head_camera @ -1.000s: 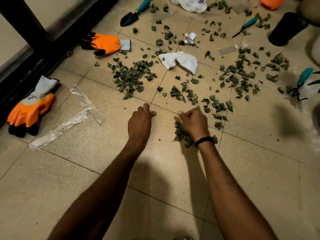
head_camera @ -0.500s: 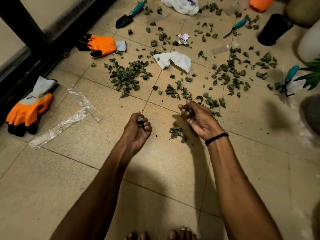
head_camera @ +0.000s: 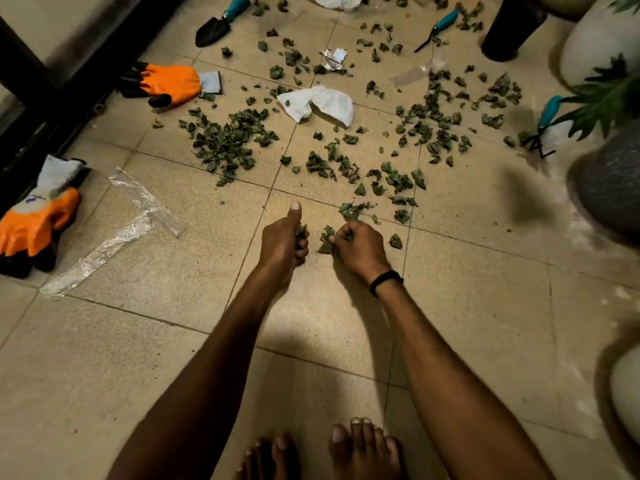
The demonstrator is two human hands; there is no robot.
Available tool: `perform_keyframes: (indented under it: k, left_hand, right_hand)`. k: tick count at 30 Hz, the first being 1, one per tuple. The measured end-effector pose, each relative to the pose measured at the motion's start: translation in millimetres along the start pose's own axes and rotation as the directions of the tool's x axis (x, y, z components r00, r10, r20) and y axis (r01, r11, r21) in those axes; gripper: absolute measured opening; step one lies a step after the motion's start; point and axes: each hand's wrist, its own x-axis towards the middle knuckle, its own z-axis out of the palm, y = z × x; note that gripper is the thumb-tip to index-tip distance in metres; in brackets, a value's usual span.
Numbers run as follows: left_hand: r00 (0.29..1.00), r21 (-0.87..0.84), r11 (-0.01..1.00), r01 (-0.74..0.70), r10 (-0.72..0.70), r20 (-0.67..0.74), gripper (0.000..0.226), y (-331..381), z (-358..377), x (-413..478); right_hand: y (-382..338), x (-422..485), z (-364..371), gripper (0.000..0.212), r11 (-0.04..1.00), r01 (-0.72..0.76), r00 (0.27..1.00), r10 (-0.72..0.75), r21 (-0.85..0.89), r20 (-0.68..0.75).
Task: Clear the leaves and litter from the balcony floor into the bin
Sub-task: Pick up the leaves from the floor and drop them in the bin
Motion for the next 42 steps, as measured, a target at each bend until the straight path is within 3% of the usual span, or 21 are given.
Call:
perform_keyframes:
  k: [2, 5, 8, 11, 13, 15, 18, 21, 24, 27, 32, 39, 40, 42]
  left_hand:
    - [0.962, 0.366, 0.893, -0.263, 0.271, 0.030, 0.038, -10, 0, 0]
    - [0.869, 0.733, 0.520, -0.438, 0.454, 0.197, 0.017, -26, 4, 1]
    - [0.819, 0.828, 0.304, -0.471, 0.499, 0.283, 0.021, -40, 14, -4]
    - [0.791, 0.846, 0.234, -0.480, 0.532, 0.301, 0.029, -45, 20, -10]
    - [0.780, 0.814, 0.297, -0.499, 0.564, 0.273, 0.030, -41, 21, -13]
    - [0.820, 0.738, 0.458, -0.496, 0.526, 0.225, 0.038, -33, 24, -20]
    - [0.929, 0.559, 0.742, -0.370, 0.284, 0.239, 0.053, -25, 29, -26]
    - [0.948, 0.261, 0.938, -0.226, 0.151, 0.280, 0.063, -26, 31, -24]
    - [0.945, 0.201, 0.946, -0.255, 0.199, 0.260, 0.052, -26, 28, -24]
    - [0.937, 0.192, 0.933, -0.303, 0.255, 0.240, 0.035, -25, 25, -24]
    - [0.983, 0.158, 0.970, -0.182, 0.181, 0.026, 0.019, -17, 20, -19]
    - [0.996, -0.153, 0.986, -0.064, 0.072, 0.048, 0.014, -13, 12, -25]
    - [0.996, -0.185, 0.981, -0.048, 0.061, 0.065, 0.010, -13, 12, -25]
    - [0.996, -0.195, 0.981, -0.004, 0.020, 0.082, 0.016, -14, 13, -25]
  right_hand:
    - [-1, 3, -12, 0.013, 0.963, -0.100, 0.995, 0.093, 0.248, 0.043]
    - [-5, 2, -35, 0.008, 0.779, -0.196, 0.980, 0.149, 0.596, 0.129]
    - [0, 4, -49, 0.008, 0.744, -0.214, 0.977, 0.156, 0.633, 0.147]
    - [9, 5, -50, 0.014, 0.830, -0.204, 0.978, 0.145, 0.519, 0.153]
    - [12, 2, -49, 0.014, 0.838, -0.220, 0.971, 0.141, 0.500, 0.191]
    - [11, -4, -47, 0.011, 0.744, -0.291, 0.951, 0.154, 0.601, 0.269]
    - [7, -6, -45, 0.012, 0.542, -0.390, 0.919, 0.178, 0.744, 0.352]
    - [4, -4, -40, 0.013, 0.511, -0.402, 0.914, 0.172, 0.760, 0.368]
    - [0, -3, -35, 0.022, 0.636, -0.362, 0.924, 0.149, 0.682, 0.352]
    - [-3, -3, -35, 0.030, 0.674, -0.336, 0.934, 0.148, 0.658, 0.326]
    - [3, 2, -43, 0.016, 0.671, -0.309, 0.949, 0.172, 0.674, 0.264]
    - [21, 12, -73, 0.012, 0.564, -0.374, 0.914, 0.360, 0.736, 0.189]
    - [28, 13, -75, 0.013, 0.585, -0.345, 0.916, 0.382, 0.733, 0.127]
    - [47, 21, -77, 0.029, 0.772, -0.257, 0.920, 0.379, 0.581, -0.097]
